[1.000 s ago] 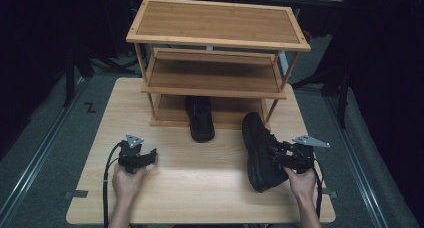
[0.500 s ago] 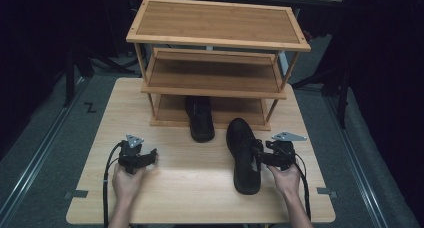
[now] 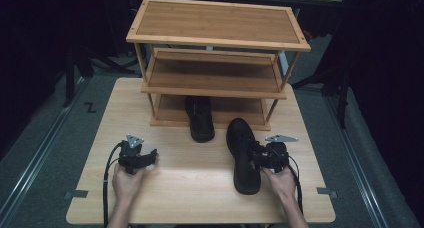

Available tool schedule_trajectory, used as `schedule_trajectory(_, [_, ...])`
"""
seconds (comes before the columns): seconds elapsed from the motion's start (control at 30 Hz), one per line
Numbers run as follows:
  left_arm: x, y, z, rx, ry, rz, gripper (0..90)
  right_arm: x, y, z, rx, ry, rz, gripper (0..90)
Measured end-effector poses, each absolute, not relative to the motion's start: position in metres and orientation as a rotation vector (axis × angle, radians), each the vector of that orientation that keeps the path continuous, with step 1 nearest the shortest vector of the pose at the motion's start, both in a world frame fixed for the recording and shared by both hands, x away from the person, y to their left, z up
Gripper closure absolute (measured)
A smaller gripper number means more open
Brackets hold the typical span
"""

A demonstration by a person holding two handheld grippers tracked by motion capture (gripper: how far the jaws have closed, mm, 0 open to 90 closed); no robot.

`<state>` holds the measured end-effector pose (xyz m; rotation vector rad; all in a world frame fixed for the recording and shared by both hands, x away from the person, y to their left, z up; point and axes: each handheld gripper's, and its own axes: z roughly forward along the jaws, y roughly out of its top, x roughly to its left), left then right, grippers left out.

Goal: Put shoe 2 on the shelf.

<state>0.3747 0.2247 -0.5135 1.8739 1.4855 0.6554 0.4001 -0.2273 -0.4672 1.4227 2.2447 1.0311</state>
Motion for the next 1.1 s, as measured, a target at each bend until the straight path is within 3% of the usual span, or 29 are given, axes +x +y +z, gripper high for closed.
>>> schedule_trajectory(0.07, [0.375,0.225,-0.513,1.875,1.484,0.655,28.3,0.400,-0.227,-0.468,1.415,2.263,1.061,54.7])
schedule_trajectory(0.27, [0.375,0.225,-0.514,1.875,1.484,0.655,28.3,0.396,-0.223,-0.466,1.387,2.263,0.997,65.8])
schedule_trajectory(0.37, [0.375,0.225,-0.514,1.875,1.484,0.655,28.2,0.391,-0.218,-0.461,1.334,2.239,0.959,81.8])
schedule_trajectory(0.63, [0.375,0.225,-0.514,1.875,1.483,0.652,28.1,0.391,-0.219,-0.456,1.358,2.213,0.980,87.5])
schedule_trajectory(1.1, [0.375,0.225,-0.514,1.878,1.481,0.652,27.9,0.398,-0.220,-0.448,1.378,2.220,1.054,88.1])
